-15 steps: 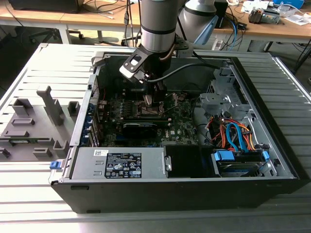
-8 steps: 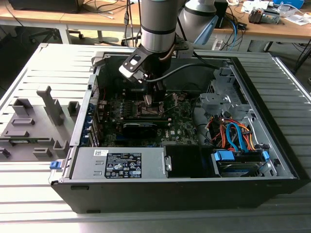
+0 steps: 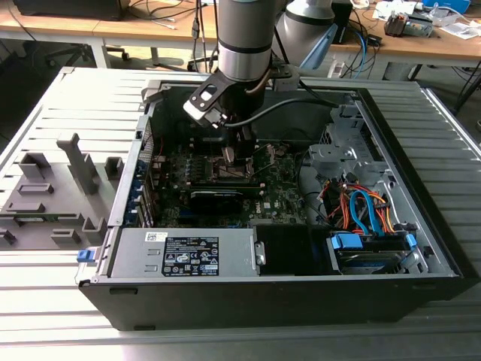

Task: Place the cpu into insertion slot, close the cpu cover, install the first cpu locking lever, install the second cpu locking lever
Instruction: 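Place the cpu into insertion slot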

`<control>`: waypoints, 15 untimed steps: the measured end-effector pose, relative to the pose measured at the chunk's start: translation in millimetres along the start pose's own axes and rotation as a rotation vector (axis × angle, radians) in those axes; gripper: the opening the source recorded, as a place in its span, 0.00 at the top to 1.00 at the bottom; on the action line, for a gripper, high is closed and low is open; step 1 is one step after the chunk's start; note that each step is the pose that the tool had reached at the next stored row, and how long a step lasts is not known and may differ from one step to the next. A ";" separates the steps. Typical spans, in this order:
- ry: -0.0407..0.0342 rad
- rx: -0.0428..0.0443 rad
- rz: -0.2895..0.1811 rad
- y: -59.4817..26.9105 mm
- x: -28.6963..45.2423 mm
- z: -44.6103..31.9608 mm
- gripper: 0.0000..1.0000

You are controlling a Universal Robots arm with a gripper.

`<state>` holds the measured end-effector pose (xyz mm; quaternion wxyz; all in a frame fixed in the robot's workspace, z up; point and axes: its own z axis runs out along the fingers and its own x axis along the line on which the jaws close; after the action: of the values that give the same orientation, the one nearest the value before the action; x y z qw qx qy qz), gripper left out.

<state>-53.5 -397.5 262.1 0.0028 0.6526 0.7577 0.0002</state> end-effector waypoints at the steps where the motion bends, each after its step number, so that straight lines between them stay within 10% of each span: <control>1: 0.0000 0.0000 0.002 0.0 0.0 0.0 0.46; 15: -0.0008 0.0002 0.043 0.0 0.0 0.4 0.46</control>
<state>-53.5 -397.5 261.7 0.0030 0.6687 0.7436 -0.0001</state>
